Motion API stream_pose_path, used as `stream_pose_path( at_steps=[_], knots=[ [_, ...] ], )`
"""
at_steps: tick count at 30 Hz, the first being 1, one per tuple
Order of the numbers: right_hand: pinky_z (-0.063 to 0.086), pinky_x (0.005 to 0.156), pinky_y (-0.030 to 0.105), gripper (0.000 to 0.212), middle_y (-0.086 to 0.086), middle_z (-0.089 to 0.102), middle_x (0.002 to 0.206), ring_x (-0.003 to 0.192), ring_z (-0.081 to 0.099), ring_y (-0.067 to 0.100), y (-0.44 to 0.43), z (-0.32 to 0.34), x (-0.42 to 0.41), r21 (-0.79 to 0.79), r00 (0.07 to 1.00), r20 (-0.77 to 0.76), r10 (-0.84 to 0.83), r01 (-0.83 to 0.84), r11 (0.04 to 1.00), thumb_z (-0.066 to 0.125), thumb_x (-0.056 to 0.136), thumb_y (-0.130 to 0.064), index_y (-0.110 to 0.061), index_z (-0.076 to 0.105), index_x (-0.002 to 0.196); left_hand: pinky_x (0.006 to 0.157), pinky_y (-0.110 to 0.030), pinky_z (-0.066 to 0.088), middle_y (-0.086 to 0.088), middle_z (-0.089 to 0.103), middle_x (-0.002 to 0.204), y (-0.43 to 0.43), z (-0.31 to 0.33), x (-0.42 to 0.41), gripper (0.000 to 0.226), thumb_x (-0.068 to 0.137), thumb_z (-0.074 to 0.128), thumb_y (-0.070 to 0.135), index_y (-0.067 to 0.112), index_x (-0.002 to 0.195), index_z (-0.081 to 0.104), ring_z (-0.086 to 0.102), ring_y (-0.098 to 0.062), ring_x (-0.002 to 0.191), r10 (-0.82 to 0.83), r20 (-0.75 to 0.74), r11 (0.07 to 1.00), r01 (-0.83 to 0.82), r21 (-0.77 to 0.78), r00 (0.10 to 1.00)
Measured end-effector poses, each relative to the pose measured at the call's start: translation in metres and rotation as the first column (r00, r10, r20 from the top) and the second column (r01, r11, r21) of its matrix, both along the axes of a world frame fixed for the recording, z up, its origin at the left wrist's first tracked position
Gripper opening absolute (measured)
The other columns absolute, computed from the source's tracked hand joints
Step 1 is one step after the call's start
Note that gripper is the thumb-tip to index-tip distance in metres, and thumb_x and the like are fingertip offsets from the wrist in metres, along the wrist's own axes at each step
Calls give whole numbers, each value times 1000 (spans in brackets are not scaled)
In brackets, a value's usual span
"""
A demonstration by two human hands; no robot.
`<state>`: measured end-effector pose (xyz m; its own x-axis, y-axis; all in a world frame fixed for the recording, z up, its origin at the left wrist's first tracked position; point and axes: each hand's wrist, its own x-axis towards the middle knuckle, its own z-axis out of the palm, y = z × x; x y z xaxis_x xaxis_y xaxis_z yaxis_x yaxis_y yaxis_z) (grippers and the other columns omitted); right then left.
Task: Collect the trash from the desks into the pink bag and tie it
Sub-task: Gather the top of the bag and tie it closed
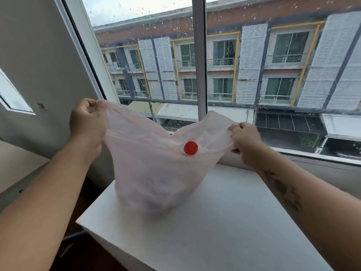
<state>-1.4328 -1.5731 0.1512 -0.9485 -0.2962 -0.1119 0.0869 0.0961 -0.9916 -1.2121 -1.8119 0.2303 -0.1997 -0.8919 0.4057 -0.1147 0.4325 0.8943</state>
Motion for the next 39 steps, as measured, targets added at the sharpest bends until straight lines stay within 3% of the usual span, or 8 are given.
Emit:
stream_pose_path(
  at_steps=[15,20,24,27,30,33,37,39],
  knots=[
    [57,71,44,16,1,56,84,74,55,21,78,98,-24,-96,861,-392,-324,312,945,48,100,-25,-13,59,96,38,-21,41,-2,53,75,-11,14,-75,16,97,57,33,18,98,61,45,-18,53,-233,-24,959,234,159,972],
    [48,71,40,28,-1,64,88,81,54,22,86,93,-22,-242,837,-357,-415,346,906,40,100,-30,-33,52,75,48,-27,47,-3,54,78,-16,3,-103,18,100,53,31,18,93,64,50,-18,62,-422,-164,845,452,287,892],
    [52,68,38,26,9,64,82,74,64,28,83,87,-19,-347,766,-231,-600,511,786,30,103,-33,-24,43,83,55,-32,41,-2,55,79,-13,-13,-123,24,102,50,31,23,81,59,49,-17,66,-490,-275,771,559,306,827],
    [52,73,40,30,2,51,78,81,56,28,83,74,-21,-224,666,-205,-717,681,697,32,101,-45,-18,45,98,56,-30,42,-5,60,84,-6,-24,-136,23,103,46,25,24,81,47,58,-21,67,-522,-336,709,618,339,784],
    [49,81,43,62,-3,49,90,89,52,24,93,68,-17,-198,797,-133,-590,561,804,55,81,-67,-16,46,117,55,-28,47,-6,54,74,-1,-28,-151,29,105,38,35,22,81,46,56,-13,50,-528,-366,634,642,431,766],
    [47,68,31,73,1,47,116,91,52,17,105,66,-11,-156,915,-141,-377,356,921,65,87,-37,-12,28,146,50,-24,40,-1,46,65,-1,-27,-157,39,97,46,52,17,79,48,45,-12,52,-619,-378,512,719,470,688],
    [44,64,27,29,2,63,107,82,55,15,112,63,-10,127,859,-338,-384,446,886,50,99,-27,-14,59,124,71,-34,58,-11,64,91,-1,-20,-155,13,95,59,24,12,97,55,64,-25,83,-838,-406,195,895,401,364],
    [41,60,25,23,0,65,88,69,52,13,114,62,-8,203,816,-419,-398,511,835,48,100,-31,-19,68,100,64,-24,55,-8,56,83,-1,-19,-157,12,100,48,7,13,94,57,56,-18,75,-869,-314,267,897,353,382]
  ],
)
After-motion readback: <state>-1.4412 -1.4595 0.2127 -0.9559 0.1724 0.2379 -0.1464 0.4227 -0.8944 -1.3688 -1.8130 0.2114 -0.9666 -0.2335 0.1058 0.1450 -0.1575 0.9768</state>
